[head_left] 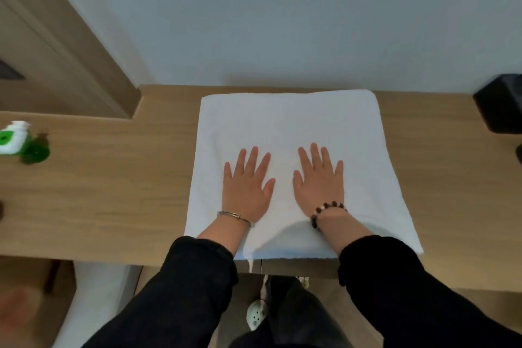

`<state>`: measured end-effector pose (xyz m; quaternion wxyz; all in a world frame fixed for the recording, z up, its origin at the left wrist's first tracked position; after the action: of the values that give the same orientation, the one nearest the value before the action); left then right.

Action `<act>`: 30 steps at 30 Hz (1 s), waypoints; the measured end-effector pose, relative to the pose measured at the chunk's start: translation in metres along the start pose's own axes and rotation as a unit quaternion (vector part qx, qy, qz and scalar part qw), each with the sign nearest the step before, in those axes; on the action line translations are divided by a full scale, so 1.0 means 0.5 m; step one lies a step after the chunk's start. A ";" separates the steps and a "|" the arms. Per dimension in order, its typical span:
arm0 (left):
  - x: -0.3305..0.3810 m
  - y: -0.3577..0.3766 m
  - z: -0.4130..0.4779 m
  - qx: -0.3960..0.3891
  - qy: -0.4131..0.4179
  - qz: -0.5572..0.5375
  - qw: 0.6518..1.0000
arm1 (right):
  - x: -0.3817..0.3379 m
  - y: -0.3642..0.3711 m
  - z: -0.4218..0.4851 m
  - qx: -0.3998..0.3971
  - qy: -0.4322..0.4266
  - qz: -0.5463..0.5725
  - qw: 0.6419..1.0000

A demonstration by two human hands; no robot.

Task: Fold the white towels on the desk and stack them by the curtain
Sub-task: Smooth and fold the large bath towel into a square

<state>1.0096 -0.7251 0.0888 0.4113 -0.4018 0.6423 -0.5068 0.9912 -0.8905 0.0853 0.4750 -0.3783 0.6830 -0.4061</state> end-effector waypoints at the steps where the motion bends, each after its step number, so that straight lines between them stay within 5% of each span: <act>1: -0.012 0.004 -0.007 0.001 -0.013 0.005 1.000 | 0.011 -0.003 0.000 0.006 0.008 -0.002 1.000; 17: -0.103 0.001 -0.046 -0.058 -0.048 0.010 0.997 | 0.116 -0.069 -0.022 0.036 0.097 -0.042 0.994; 21: -0.100 -0.073 0.047 -0.029 0.007 -0.020 0.999 | 0.067 -0.114 0.050 0.051 0.035 0.042 0.997; 25: -0.107 -0.140 0.197 -0.053 0.040 -0.032 0.997 | 0.021 -0.177 0.219 -0.040 -0.049 0.126 0.990; 30: -0.111 -0.157 0.358 -0.081 0.085 0.040 0.992 | 0.000 -0.196 0.397 -0.183 -0.096 -0.017 0.978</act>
<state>1.2035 -0.7437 0.1461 0.3414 -0.3626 0.7296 -0.4686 1.1940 -0.9670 0.1315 0.4542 -0.5073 0.6906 -0.2437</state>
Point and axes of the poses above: each hand's wrist, its own z-axis towards the middle knuckle, its own y-axis out of the palm, x = y × z, the point moved 4 cm from there along z, towards the middle knuckle, and after that the axes turned 14 degrees about z, right-handed, at the moved point
